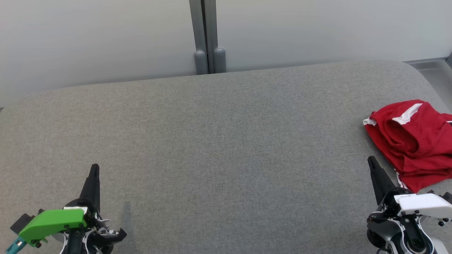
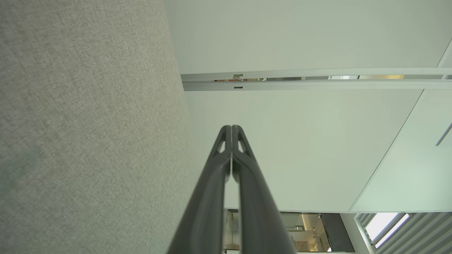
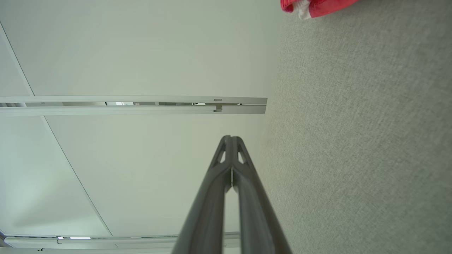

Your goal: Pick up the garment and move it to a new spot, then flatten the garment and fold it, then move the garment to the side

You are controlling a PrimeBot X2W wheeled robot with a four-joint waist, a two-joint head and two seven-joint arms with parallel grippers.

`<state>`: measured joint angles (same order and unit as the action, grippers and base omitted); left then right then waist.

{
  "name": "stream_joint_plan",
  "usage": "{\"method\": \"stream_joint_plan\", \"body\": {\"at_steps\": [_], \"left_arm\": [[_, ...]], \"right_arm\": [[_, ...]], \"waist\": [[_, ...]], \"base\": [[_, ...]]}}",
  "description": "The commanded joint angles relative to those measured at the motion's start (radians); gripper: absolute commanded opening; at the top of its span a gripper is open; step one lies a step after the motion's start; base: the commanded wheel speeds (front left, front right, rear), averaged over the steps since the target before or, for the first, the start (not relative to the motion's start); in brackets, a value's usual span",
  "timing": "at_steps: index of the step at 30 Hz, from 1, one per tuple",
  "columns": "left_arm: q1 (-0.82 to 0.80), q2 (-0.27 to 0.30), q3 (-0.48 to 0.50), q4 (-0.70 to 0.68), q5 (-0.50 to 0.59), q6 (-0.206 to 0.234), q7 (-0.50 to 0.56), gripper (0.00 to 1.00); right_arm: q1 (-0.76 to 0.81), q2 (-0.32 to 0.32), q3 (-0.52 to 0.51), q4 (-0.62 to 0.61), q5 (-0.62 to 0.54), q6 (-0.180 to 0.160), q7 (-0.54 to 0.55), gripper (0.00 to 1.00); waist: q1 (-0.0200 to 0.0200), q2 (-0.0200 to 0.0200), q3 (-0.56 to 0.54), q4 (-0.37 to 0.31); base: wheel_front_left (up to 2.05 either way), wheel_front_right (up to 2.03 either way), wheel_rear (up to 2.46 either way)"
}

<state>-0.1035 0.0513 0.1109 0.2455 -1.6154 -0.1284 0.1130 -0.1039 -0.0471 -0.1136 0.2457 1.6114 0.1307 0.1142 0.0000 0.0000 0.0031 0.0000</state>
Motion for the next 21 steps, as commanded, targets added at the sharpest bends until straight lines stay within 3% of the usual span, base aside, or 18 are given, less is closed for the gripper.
{"method": "stream_joint_plan", "body": {"at_steps": [1,21], "left_arm": [[-0.011,0.003,0.003,-0.002,0.000,-0.005,0.001,0.00],[-0.011,0.002,0.004,-0.002,0.002,-0.005,0.002,0.00]], "right_arm": [[-0.008,-0.006,-0.002,-0.004,0.003,0.000,0.003,0.00],[-0.008,-0.006,-0.002,-0.004,0.003,0.000,0.003,0.00]], "waist": [[0.0000,0.0000,0.000,0.000],[0.0000,0.0000,0.000,0.000]], "base": [[0.00,0.00,0.00],[0.00,0.00,0.00]]}}
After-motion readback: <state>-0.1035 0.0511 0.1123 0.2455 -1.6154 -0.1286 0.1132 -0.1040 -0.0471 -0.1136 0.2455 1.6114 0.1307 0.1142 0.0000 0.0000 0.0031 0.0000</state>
